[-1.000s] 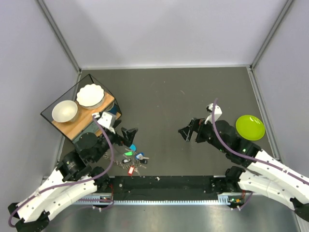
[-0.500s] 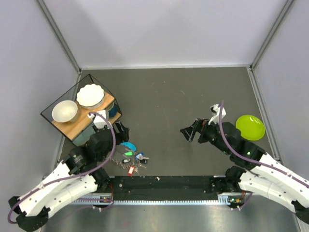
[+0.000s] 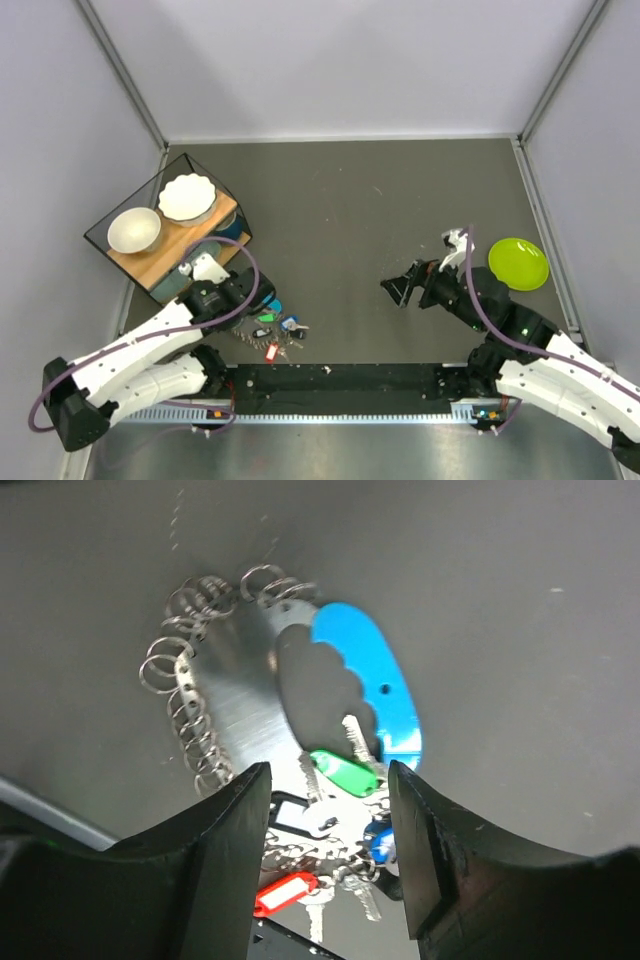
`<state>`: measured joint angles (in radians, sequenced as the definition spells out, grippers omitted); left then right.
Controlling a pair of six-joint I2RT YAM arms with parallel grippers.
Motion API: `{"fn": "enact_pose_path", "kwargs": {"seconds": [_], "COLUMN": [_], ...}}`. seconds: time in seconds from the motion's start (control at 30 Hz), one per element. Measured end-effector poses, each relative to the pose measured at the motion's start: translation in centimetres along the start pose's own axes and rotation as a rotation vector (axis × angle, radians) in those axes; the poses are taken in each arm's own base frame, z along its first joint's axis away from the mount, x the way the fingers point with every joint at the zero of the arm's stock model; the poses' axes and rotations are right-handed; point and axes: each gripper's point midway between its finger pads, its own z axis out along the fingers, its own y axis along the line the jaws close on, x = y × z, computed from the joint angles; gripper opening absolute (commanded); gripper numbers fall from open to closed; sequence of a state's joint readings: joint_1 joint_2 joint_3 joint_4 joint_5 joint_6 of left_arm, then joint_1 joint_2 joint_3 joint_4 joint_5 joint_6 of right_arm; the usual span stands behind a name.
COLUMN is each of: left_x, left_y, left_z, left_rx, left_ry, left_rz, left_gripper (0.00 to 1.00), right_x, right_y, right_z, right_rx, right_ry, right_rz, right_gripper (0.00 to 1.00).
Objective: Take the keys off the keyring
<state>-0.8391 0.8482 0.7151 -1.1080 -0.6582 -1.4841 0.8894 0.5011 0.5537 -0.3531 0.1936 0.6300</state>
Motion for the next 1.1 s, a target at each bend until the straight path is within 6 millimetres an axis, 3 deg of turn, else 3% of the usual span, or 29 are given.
{"fn": "enact_pose_path", "kwargs": {"seconds": [0.23,0.4,0.87,1.1], "left_x": [3.5,5.5,8.1,8.7], "left_y": [3.4,4.6,3.8,1.0], "left_z": [2.3,3.1,4.5,5.0], "left_rx": [-0.147,-0.193,-0.218,-0.126], "left_ry": [0.068,0.124,0.190,0.214], "left_rz": [-0.080,-0.119,-0.134,-0.014], "left_gripper": [0.53,0.53,0.48,0.47], "right_x": [0.2,0.3,0.9,0.5], "right_y": [0.0,0.1,0.1,0.1], "right_z": [-0.3,-0.3,-0.8,-1.2], "right_rx": [-0.011,-0.015,-0.049,-0.057], "right_ry": [0.007,0.010,0.014,-0.005], "right_rz": [-0.001,-0.001,-0.039,-0.039], "right_gripper": [0.99,0.99,0.99,0.98]}}
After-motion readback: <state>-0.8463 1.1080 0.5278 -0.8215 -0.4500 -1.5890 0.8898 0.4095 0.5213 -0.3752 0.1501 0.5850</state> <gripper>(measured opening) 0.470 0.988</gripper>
